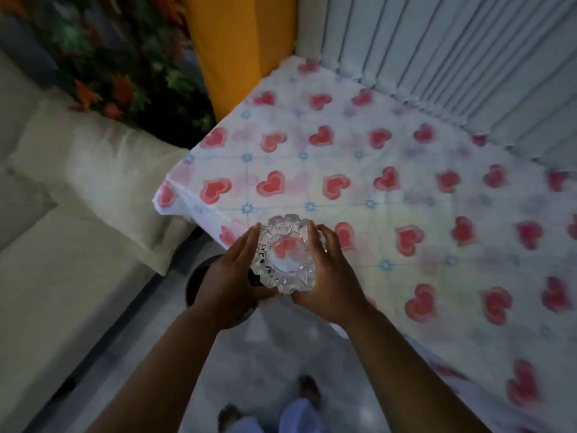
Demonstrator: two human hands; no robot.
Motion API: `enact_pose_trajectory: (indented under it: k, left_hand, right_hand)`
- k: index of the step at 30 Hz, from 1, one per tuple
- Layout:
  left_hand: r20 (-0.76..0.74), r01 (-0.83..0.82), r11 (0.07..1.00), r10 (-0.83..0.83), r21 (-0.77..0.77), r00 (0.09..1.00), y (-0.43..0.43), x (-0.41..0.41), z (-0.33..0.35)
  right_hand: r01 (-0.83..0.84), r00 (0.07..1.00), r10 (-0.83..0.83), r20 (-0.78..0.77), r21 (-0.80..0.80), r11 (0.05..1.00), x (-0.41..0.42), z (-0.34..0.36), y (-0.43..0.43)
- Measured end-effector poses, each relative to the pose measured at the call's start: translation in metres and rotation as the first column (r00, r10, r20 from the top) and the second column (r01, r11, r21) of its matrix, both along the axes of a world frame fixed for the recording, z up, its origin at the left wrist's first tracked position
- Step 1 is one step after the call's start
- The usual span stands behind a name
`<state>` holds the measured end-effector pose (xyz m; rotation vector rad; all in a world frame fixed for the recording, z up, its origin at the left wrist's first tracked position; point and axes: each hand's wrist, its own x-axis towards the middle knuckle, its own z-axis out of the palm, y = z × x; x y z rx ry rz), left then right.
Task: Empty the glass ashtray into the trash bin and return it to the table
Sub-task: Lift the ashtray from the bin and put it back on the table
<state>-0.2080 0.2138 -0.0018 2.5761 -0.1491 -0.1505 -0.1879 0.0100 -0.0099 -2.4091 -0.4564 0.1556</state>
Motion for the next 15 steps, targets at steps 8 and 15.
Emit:
enact_pose_trajectory:
  k: [8,15]
  left_hand:
    - [0.007,0.23,0.97,-0.23,-0.082,0.973,-0.14,0.093,0.01]
    - [0.06,0.318,0.948,-0.316,-0.02,0.947,-0.214,0.162,-0.008]
  right_hand:
    - [0.22,0.974,-0.225,-0.01,-0.159,0.962,0.052,0.015,-0.132]
    - [0.282,0.955,-0.294,-0.041,-0.18,0.942,0.119,-0.004,-0.188]
